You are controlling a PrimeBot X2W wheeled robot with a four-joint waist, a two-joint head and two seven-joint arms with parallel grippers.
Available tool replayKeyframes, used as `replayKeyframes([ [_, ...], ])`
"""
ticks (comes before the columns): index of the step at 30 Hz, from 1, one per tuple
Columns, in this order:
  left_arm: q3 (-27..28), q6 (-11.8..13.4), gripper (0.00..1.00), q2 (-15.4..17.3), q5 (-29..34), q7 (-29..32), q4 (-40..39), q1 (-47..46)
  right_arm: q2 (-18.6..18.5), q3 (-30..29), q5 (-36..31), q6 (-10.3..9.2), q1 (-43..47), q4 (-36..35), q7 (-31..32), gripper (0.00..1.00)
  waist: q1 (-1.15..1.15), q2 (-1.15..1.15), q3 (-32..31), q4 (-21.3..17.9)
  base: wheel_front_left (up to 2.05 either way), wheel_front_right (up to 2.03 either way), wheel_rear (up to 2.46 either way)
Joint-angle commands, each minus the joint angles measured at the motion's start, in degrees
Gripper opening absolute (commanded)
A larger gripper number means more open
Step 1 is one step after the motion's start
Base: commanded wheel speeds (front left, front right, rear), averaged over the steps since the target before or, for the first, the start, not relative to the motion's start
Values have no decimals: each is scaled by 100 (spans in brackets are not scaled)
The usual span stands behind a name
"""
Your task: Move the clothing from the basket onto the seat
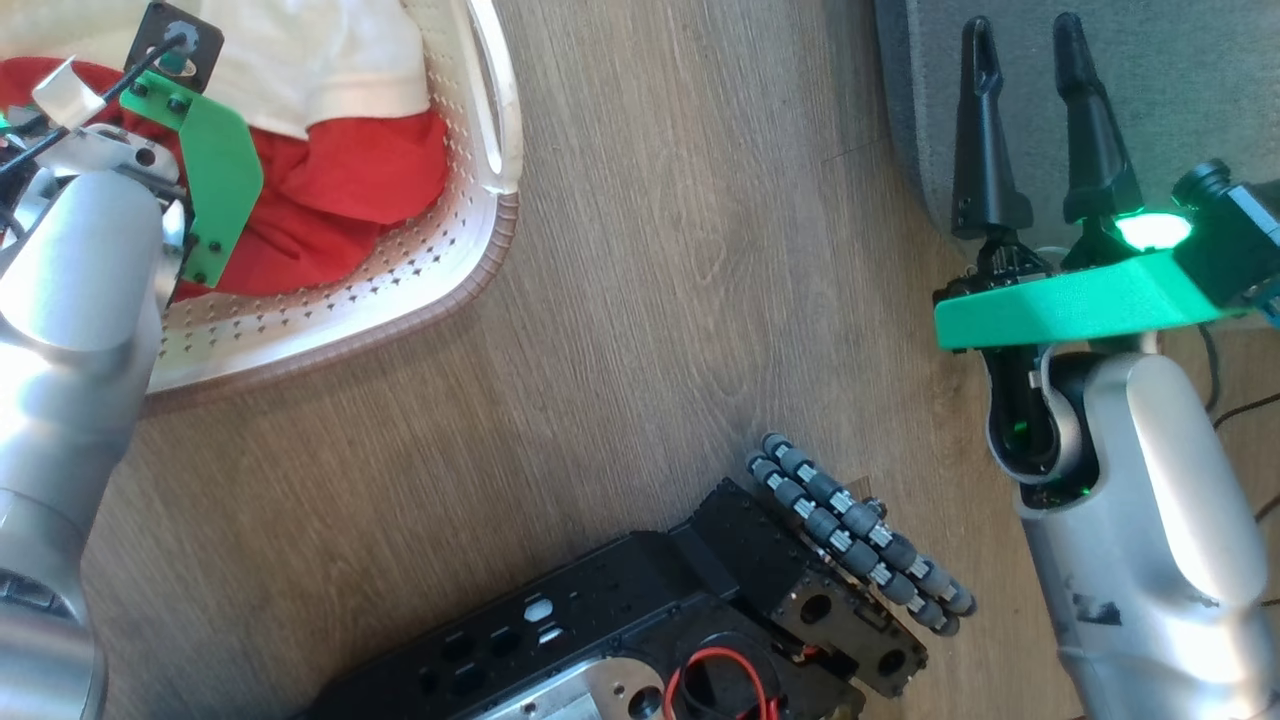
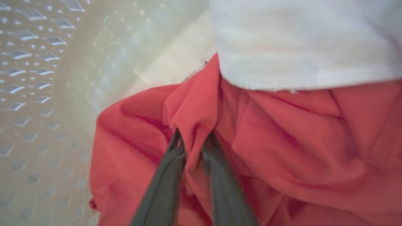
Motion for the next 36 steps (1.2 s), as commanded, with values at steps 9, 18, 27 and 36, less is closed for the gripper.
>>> replayKeyframes([
  [9,75,-47,0,-49,-214,-258,62,-41,-9,67,10,40,342,-123,-27,100,0,0,-37,7,0,0,0],
  [18,420,-174,0,-526,-802,-1262,-189,154,-9,-218,-382,40,367,-4,-27,100,0,0,-799,511,0,0,0],
  [27,843,-348,0,-901,-1456,-2366,-477,731,-9,-564,-903,40,754,220,-27,100,0,0,-2216,1272,0,0,0],
  [36,1283,-384,0,-832,-2030,-3092,-1077,1597,-11,-817,-1254,40,1290,475,-27,100,0,0,-3682,1683,0,0,0],
])
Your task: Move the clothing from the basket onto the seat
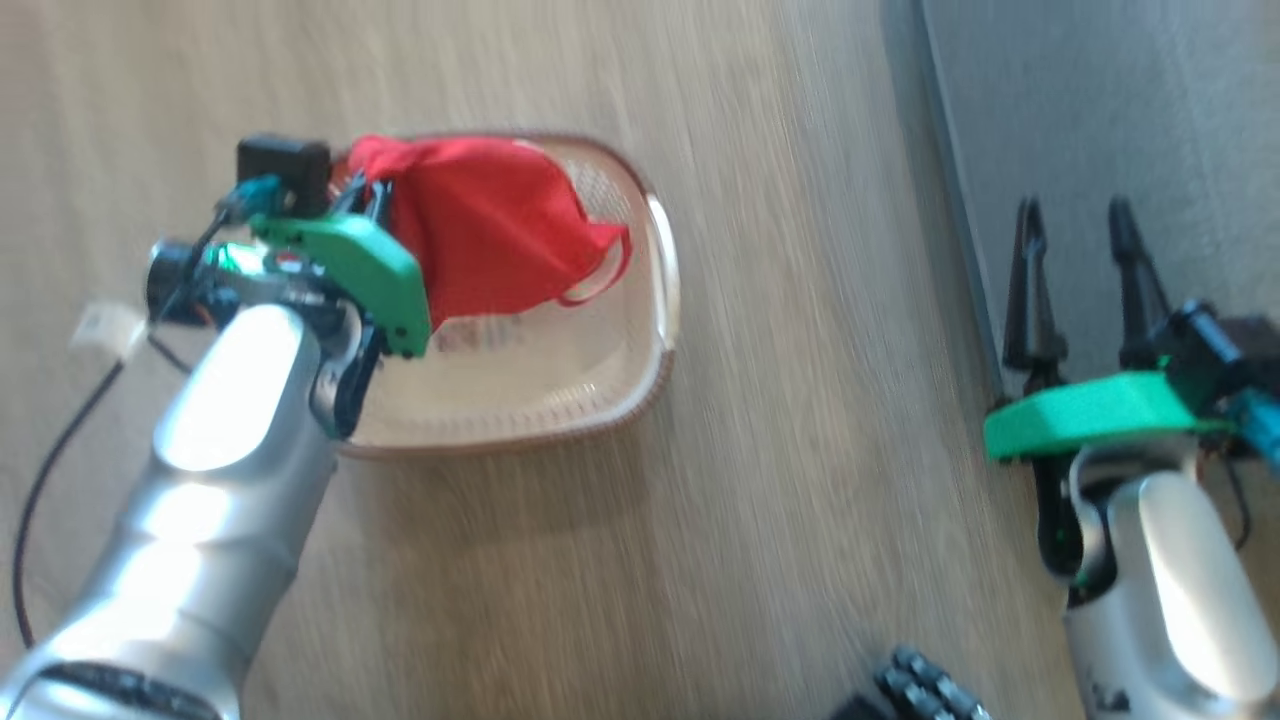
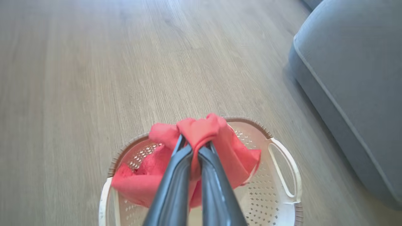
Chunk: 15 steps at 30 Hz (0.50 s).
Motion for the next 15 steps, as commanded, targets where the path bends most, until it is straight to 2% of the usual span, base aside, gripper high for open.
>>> replayKeyframes([
  [1,262,-10,0,213,-140,-160,-342,251,-22,45,-95,40,311,-80,-27,100,1,-1,-999,417,0,0,0],
  [15,541,329,0,850,-416,-248,-1831,1610,-385,51,-178,40,1041,158,-27,100,1,-1,-2229,638,0,0,0],
])
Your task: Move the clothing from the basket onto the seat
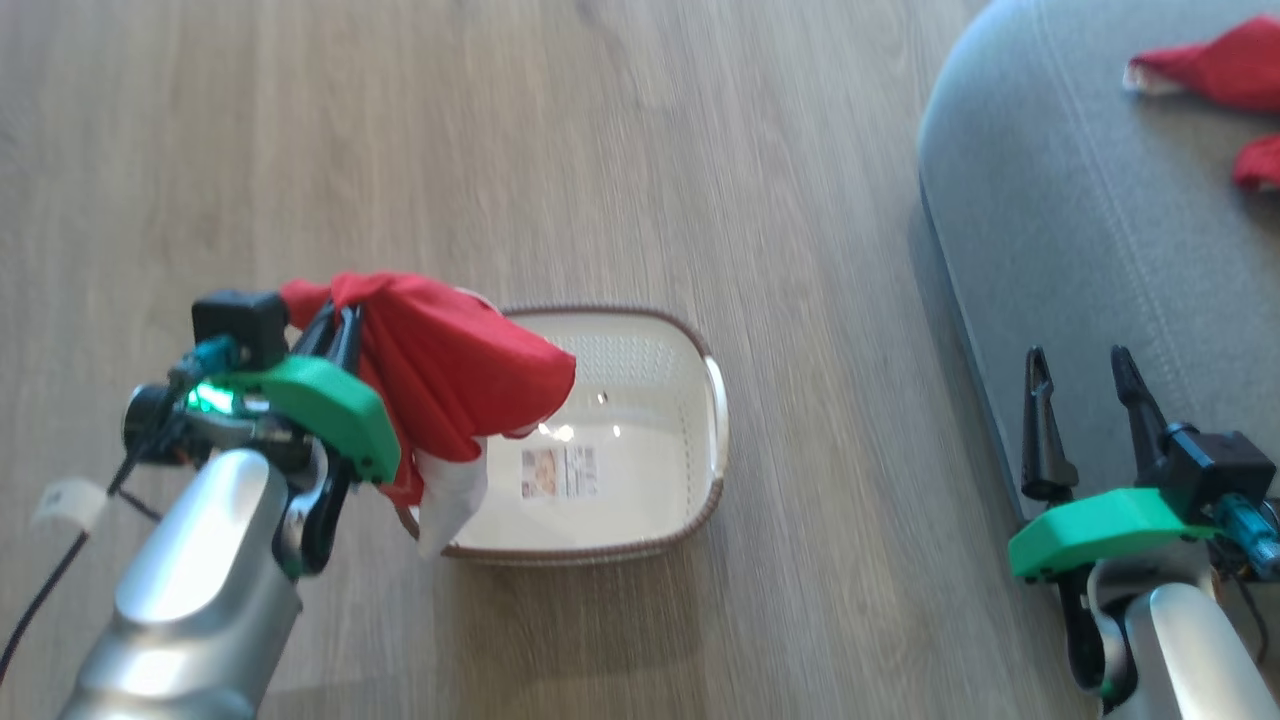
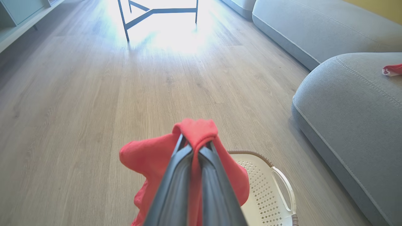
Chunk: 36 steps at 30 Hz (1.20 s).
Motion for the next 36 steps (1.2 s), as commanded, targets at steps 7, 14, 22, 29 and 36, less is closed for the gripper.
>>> replayKeyframes([
  [7,260,158,0,415,-97,52,-699,257,-199,248,-22,40,101,-98,-27,100,1,-1,-545,167,0,0,0],
  [14,273,283,0,512,-138,179,-1060,410,-258,380,-5,40,53,-61,-27,100,1,-1,-594,212,0,0,0],
  [22,247,373,0,573,-155,260,-1287,524,-310,519,17,40,23,-12,-27,100,1,-1,-637,215,0,0,0],
  [29,175,394,0,590,-152,380,-1525,500,-658,1524,196,40,-456,2,0,100,1,-1,-711,200,0,0,0],
  [36,-15,354,0,504,-104,552,-1864,380,-928,2817,484,40,-1291,-48,171,100,1,-1,-723,253,0,0,0],
])
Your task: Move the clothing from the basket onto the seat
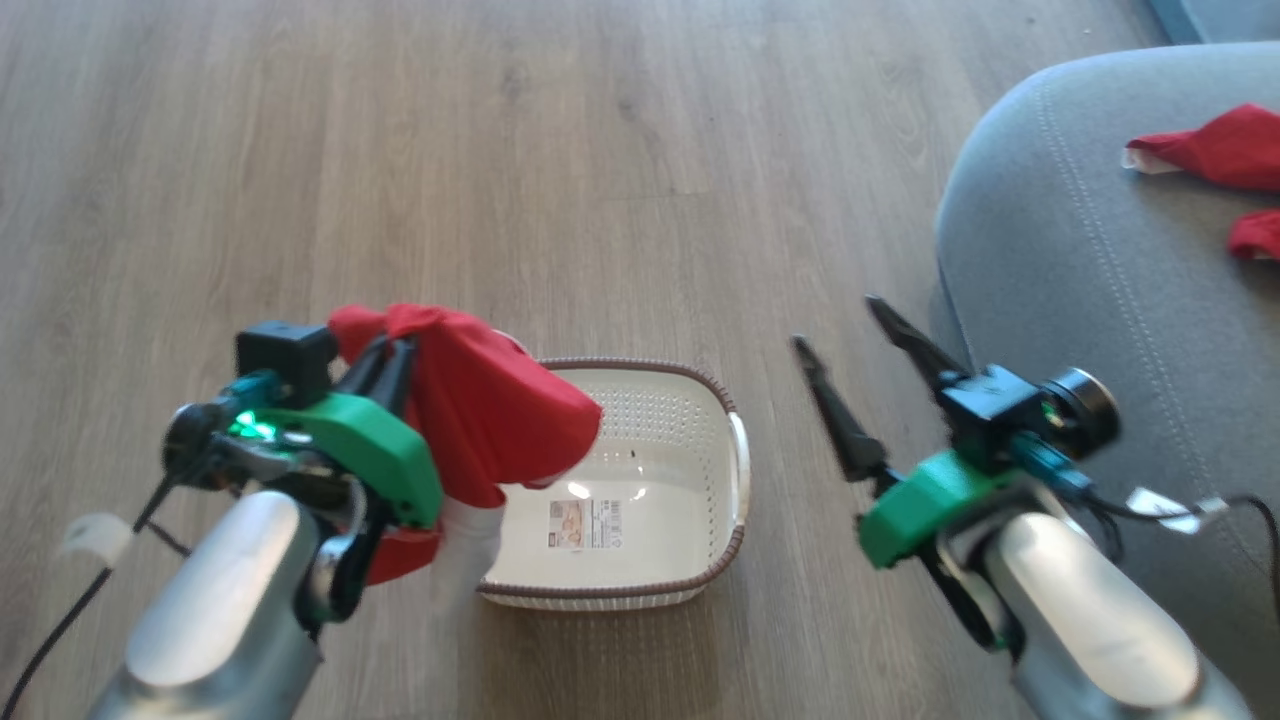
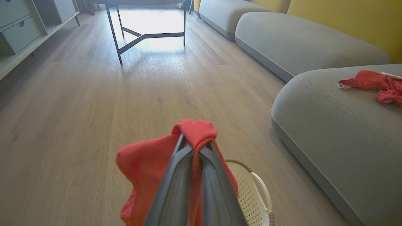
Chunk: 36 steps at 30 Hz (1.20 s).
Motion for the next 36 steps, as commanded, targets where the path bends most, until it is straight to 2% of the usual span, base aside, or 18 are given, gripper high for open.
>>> replayKeyframes([
  [1,211,-14,0,132,39,0,-218,-397,-40,110,48,40,-152,-176,13,100,0,0,2,29,0,0,0],
  [13,-647,-379,0,-427,222,413,-628,-717,-44,1706,679,40,-1085,231,-12,100,0,0,-7,411,0,0,0],
  [18,-1077,-579,0,-578,298,573,-950,-670,-50,2097,888,40,-1284,478,-88,100,0,0,-51,479,0,0,0],
  [23,-1387,-687,0,-692,262,766,-1459,-562,-42,2245,1101,40,-1367,649,-140,100,0,0,-59,502,0,0,0],
  [25,-1437,-678,0,-706,257,820,-1588,-545,-46,2313,1213,40,-1377,695,-146,8,0,0,-58,503,0,0,0],
  [26,-1449,-665,0,-704,258,842,-1633,-539,-51,2367,1294,40,-1381,700,-148,0,0,0,-57,502,0,0,0],
  [31,-1426,-608,0,-644,261,827,-1681,-505,-130,2502,1569,40,-1458,708,-161,0,0,0,-59,430,0,0,0],
  [32,-1423,-595,3,-638,260,815,-1676,-489,-148,2499,1605,40,-1471,710,-165,0,0,0,-60,407,0,0,0],
  [35,-1396,-550,47,-620,249,760,-1628,-442,-204,2432,1674,40,-1500,700,-176,0,0,0,-50,309,0,0,0],
  [36,-1371,-526,70,-621,239,727,-1600,-425,-230,2389,1681,40,-1501,691,-180,0,0,0,-47,272,0,0,0],
])
